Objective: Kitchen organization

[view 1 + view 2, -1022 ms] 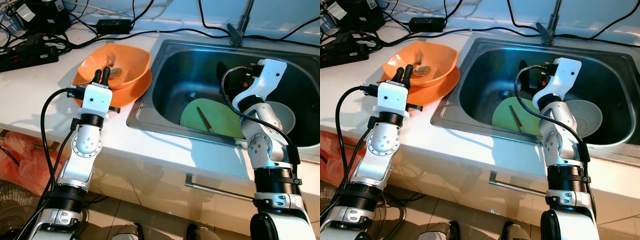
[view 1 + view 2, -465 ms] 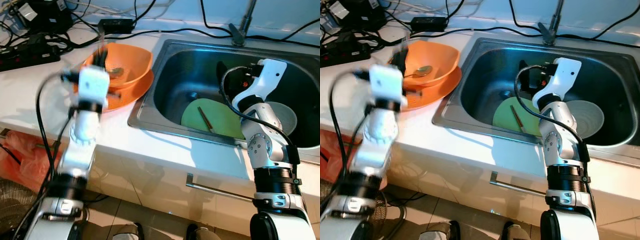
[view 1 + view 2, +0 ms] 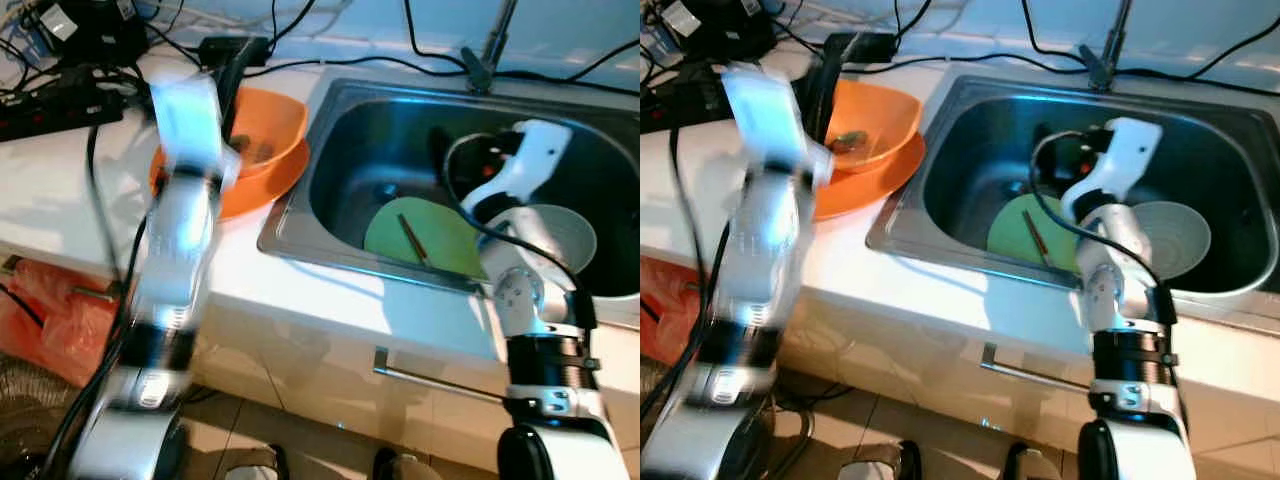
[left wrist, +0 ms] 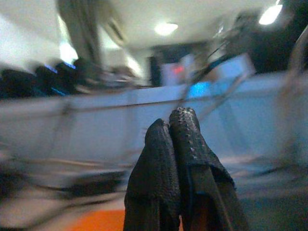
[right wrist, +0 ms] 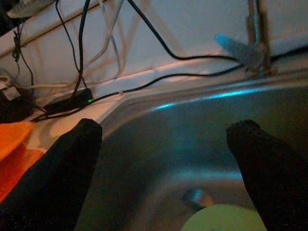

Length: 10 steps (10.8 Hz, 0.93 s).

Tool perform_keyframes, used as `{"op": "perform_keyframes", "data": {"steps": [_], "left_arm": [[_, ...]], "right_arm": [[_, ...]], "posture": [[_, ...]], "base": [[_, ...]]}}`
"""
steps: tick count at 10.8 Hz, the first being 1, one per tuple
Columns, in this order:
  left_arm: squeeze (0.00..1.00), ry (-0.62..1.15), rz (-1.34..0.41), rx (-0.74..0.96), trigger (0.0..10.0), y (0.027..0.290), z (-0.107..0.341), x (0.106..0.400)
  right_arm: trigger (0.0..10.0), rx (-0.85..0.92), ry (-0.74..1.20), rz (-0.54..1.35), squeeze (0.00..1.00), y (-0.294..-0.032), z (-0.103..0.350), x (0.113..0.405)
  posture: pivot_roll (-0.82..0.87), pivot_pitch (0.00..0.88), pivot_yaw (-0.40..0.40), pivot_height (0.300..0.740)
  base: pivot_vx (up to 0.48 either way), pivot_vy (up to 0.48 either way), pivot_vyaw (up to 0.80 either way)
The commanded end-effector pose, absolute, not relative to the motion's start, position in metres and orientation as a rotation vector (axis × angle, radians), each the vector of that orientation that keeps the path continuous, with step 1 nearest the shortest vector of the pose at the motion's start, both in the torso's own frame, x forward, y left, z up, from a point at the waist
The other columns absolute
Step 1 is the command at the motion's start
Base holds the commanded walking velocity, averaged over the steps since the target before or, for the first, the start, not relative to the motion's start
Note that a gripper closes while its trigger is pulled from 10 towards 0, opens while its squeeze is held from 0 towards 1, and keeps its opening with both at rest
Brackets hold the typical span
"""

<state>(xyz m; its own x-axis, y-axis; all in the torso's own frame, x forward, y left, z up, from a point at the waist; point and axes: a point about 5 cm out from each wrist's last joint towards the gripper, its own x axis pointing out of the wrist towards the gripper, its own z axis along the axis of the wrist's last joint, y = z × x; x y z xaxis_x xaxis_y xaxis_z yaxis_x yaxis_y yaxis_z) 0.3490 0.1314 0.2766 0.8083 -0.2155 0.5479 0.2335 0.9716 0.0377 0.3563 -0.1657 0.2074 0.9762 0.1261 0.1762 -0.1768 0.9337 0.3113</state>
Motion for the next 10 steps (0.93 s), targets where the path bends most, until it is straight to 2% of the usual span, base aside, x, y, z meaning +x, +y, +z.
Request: {"op": "perform_keyframes", "data": {"steps": [1,3,4,5,7,8,10], "left_arm": [[0.0,-0.533,-0.364,-0.206,0.0,0.124,0.284,0.35],[0.0,-0.397,-0.502,-0.497,0.0,0.107,0.275,0.356],[0.0,-0.297,-0.61,-0.686,0.0,0.094,0.267,0.354],[0.0,-0.223,-0.703,-0.782,0.0,0.084,0.261,0.349],[0.0,-0.135,-0.802,-0.83,0.0,0.065,0.245,0.337],[0.0,-0.056,-0.825,-0.928,0.0,0.056,0.236,0.332],[0.0,0.02,-0.828,-1.033,0.0,0.056,0.228,0.331]], "right_arm": [[10.0,0.392,-0.157,0.191,0.0,-0.161,0.214,0.358],[10.0,0.627,-0.119,0.253,0.0,-0.155,0.213,0.358],[10.0,0.685,-0.126,0.26,0.0,-0.155,0.214,0.357],[10.0,0.754,-0.124,0.289,0.0,-0.153,0.216,0.355],[10.0,0.786,-0.109,0.314,0.0,-0.151,0.216,0.354],[10.0,0.796,-0.111,0.326,0.0,-0.149,0.219,0.354],[10.0,0.814,-0.111,0.353,0.0,-0.146,0.222,0.354]], "posture": [[0.06,0.125,0.049,0.74],[0.06,0.123,0.052,0.74],[0.06,0.123,0.056,0.74],[0.05,0.124,0.057,0.74],[0.05,0.123,0.056,0.74],[0.05,0.123,0.054,0.74],[0.05,0.126,0.055,0.74]], "base": [[0.0,0.0,0.0],[0.0,0.0,0.0],[0.0,0.0,0.0],[0.0,0.0,0.0],[0.0,0.0,0.0],[0.0,0.0,0.0],[0.0,0.0,0.0]]}}
